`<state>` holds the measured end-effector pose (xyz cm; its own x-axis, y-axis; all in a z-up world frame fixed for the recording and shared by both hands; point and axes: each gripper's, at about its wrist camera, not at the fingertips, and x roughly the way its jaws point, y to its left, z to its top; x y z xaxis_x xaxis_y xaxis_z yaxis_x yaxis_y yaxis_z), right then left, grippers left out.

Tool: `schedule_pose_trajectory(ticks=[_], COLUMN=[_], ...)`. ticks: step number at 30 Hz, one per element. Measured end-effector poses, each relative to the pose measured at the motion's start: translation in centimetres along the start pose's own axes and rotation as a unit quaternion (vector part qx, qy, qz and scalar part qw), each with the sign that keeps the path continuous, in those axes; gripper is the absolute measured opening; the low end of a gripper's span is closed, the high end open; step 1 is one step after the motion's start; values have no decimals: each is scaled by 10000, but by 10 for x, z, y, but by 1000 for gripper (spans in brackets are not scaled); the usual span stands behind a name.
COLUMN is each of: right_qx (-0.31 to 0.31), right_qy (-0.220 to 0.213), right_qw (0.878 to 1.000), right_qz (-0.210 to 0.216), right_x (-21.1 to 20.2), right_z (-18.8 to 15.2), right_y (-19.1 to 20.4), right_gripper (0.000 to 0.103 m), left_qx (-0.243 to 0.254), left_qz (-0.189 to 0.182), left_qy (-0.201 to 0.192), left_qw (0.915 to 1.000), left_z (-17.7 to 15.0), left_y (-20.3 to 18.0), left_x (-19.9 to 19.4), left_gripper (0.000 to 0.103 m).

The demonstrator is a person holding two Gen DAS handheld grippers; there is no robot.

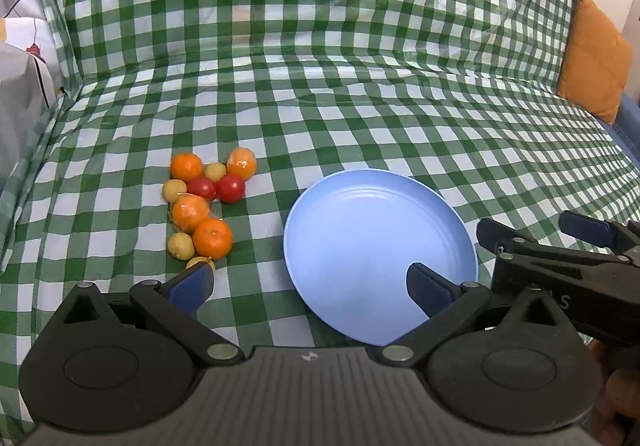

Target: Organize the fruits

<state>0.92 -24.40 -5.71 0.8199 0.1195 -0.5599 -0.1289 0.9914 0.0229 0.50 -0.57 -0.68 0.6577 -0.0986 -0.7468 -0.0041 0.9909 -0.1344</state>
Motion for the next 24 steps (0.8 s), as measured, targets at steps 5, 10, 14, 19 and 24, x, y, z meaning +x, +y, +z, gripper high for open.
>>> schedule_pose_trajectory(ticks=[5, 10, 14, 19, 24], right_qx=[-30, -14, 153, 373, 164], right_qy=[-6, -19, -49, -134, -285], right_qw=[10000, 9999, 9996, 9975, 9922], right_qz=[33, 124, 253, 583, 1202], right_x=[-1, -3, -4, -6, -7], right_z=[2, 0, 3, 7, 6], right_y=[-5, -7, -14, -13, 10], right_gripper=[79, 52, 35, 35, 35], left_qx=[186, 269, 178, 382, -207], left_qz=[-52, -186, -494, -657, -462], left_qy=[-25, 146, 75, -186, -373], left_qw=[9998, 9994, 9986, 9969, 9980], left_z=[-3, -5, 2, 41, 63], left_y=[-3, 0, 14, 52, 124], left_x=[-2, -1, -7, -20, -6], left_gripper=[90, 24, 4, 4, 4])
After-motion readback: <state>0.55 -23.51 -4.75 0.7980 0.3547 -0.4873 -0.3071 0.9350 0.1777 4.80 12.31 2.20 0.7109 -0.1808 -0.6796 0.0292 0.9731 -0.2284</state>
